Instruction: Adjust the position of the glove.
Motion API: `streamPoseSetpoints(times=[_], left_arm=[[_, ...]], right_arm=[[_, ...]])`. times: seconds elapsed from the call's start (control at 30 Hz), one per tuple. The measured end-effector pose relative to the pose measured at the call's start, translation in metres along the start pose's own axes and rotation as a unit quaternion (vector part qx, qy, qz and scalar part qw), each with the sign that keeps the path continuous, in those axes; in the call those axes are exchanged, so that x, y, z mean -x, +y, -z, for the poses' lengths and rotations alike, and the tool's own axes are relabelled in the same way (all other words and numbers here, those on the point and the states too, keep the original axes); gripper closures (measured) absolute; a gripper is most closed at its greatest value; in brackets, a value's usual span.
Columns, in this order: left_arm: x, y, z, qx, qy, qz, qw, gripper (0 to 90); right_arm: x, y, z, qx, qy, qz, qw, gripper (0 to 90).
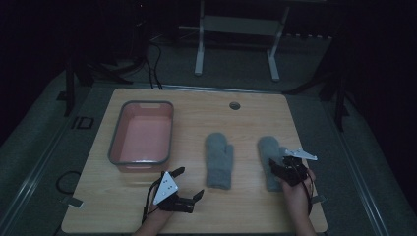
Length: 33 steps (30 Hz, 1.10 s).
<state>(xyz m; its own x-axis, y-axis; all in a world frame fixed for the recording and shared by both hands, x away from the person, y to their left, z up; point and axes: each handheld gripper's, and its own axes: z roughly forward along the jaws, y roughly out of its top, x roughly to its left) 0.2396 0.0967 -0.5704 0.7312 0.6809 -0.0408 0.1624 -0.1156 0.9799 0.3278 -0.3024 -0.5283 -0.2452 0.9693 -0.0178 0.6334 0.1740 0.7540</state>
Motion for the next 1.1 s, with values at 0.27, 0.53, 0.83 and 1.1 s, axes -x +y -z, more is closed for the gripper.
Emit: streamPoseSetpoints(times=[0.27, 0.53, 0.83, 1.1], left_arm=[[0.0, 0.0, 0.0, 0.0, 0.001, 0.001, 1.0, 0.6], [0.0, 0.0, 0.0, 0.0, 0.0, 0.002, 1.0, 0.6], [-0.001, 0.0, 0.0, 0.001, 0.0, 0.004, 1.0, 0.6], [0.0, 0.0, 0.0, 0.0, 0.0, 0.002, 1.0, 0.6]], right_arm=[[0.003, -0.011, -0.007, -0.012, -0.01, 0.007, 0.9999, 44.5], [-0.002, -0.017, -0.015, -0.008, -0.002, 0.016, 0.9998, 64.7], [-0.015, 0.002, 0.01, 0.033, -0.017, -0.043, 0.9984, 81.6], [-0.053, 0.02, 0.024, 0.061, -0.008, -0.07, 0.9957, 81.5]])
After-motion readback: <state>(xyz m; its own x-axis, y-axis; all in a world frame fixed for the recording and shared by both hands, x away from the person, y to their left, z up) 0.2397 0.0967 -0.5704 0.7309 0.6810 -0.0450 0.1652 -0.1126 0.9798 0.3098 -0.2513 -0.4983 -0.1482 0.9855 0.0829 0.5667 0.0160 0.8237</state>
